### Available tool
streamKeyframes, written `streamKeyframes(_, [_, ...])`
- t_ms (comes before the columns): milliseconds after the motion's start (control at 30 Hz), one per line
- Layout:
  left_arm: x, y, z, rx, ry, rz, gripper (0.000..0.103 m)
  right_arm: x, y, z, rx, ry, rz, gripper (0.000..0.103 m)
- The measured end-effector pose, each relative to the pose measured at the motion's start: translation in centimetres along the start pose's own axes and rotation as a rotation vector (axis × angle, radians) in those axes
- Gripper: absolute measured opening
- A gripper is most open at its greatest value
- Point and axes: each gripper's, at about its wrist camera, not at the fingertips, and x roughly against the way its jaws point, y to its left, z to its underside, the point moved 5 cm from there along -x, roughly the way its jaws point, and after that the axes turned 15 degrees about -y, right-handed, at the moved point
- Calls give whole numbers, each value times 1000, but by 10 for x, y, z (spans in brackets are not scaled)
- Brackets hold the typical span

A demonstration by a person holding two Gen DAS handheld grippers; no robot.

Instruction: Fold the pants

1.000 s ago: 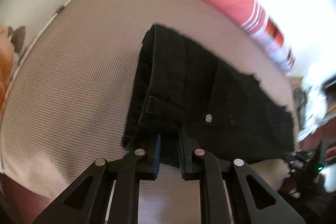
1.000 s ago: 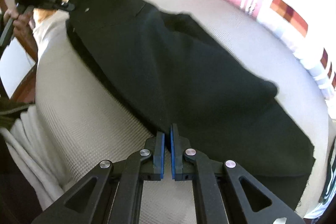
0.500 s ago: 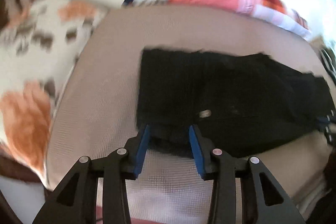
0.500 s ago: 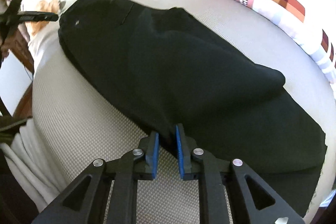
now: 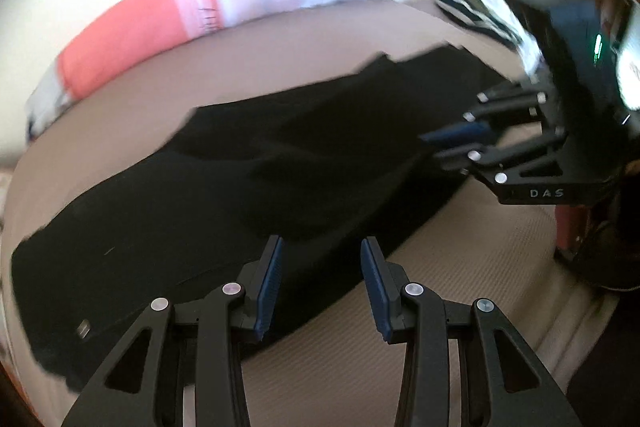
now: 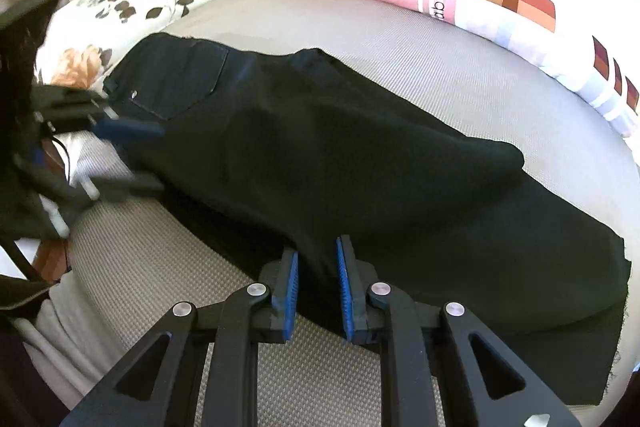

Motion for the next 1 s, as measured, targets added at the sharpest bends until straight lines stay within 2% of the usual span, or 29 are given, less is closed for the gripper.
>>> streamKeyframes(233, [-47, -30, -7, -45, 18, 6, 40, 7, -7, -4, -52, -23, -35, 17])
streamKeyframes(367, [-62, -38, -13, -68, 17, -48, 14, 10, -14, -5, -80, -30, -49, 21])
streamKeyframes(467, [-62, -33, -16, -20, 13, -39, 12, 24, -32, -7, -134, -64, -51, 27])
streamKeyframes(600, [-60, -30, -17, 19, 7, -36, 12, 48, -92, -1, -237, -108, 83, 33])
streamKeyframes(700, [-61, -28, -19, 51, 1, -40, 12, 64, -168, 23, -426, -105, 253, 34])
streamKeyframes(767, [-61, -26, -20, 73, -4, -40, 12, 72, -205, 39, -541, -102, 333, 35])
streamKeyframes(833, [-61, -23, -20, 97, -2, -34, 12, 81, -247, 59, -687, -116, 387, 35])
streamKeyframes(933, [-62, -22, -21, 107, 0, -33, 12, 83, -283, 77, -810, -113, 431, 35])
streamKeyframes(1000, [-63, -21, -21, 116, 2, -33, 12, 80, -300, 87, -899, -118, 424, 35])
